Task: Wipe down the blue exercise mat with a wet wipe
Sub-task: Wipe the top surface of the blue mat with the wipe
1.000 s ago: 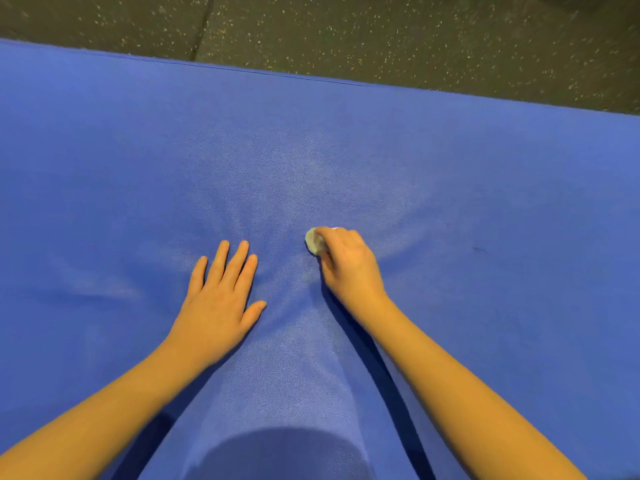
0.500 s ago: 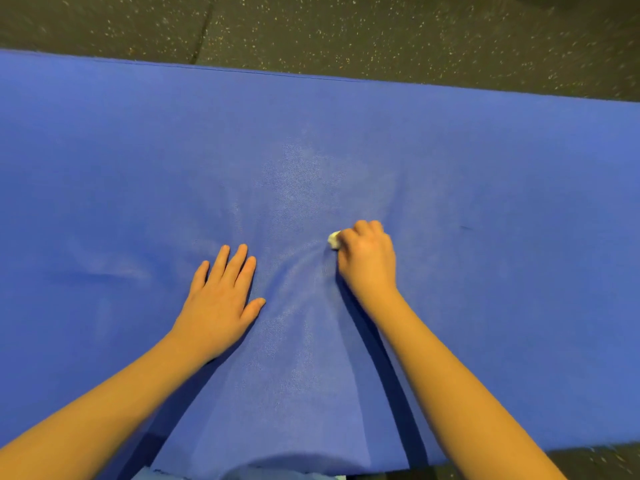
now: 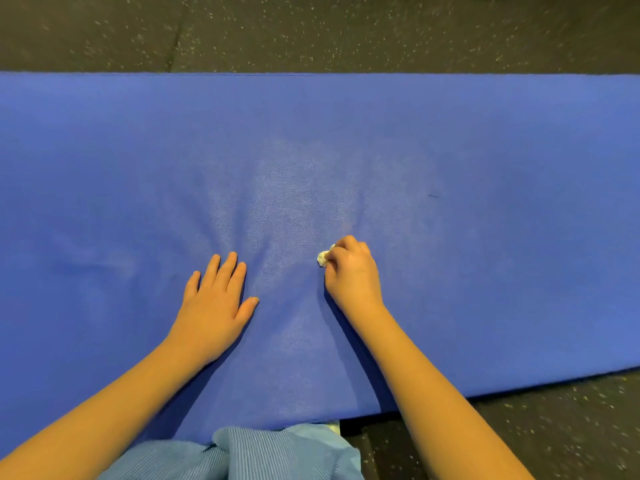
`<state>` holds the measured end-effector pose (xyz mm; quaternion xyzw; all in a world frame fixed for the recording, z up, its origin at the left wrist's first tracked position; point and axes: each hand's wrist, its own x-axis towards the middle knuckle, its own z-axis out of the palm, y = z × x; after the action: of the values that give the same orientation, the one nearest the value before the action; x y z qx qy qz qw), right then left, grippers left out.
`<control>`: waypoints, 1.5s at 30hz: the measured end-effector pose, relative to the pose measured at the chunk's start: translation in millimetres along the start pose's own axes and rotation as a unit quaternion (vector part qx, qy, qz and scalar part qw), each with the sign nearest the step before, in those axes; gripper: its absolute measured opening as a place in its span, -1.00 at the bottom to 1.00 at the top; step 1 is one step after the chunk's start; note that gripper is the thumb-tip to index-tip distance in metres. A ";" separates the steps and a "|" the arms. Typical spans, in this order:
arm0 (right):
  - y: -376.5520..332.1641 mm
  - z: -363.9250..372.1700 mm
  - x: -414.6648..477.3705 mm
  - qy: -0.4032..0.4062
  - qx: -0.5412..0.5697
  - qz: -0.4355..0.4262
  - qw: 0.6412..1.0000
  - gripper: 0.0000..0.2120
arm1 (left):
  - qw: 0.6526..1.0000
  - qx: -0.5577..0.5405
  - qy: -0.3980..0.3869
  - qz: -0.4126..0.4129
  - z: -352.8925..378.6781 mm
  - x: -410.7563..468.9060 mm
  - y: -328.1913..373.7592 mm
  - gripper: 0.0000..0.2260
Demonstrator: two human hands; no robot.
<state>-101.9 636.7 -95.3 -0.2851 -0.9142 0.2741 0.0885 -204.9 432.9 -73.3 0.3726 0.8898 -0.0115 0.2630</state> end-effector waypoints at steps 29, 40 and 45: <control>15.4 -55.0 -125.1 -0.035 0.003 0.001 0.999 -0.89 | 0.998 -0.026 0.061 -0.003 12.7 -18.6 5.0 -0.33; 26.8 -65.1 -137.1 0.005 -0.017 0.021 1.000 -0.81 | 0.998 -0.023 0.060 -0.003 12.5 -17.9 4.6 -0.35; 29.8 -51.8 -98.4 0.114 -0.067 0.092 0.987 -0.79 | 0.998 -0.023 0.061 -0.006 12.8 -18.7 5.4 -0.43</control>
<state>9.5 624.4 -69.1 -0.4025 -0.8844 0.1846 0.1472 -184.4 421.6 -74.4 0.3609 0.9066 0.0298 0.2168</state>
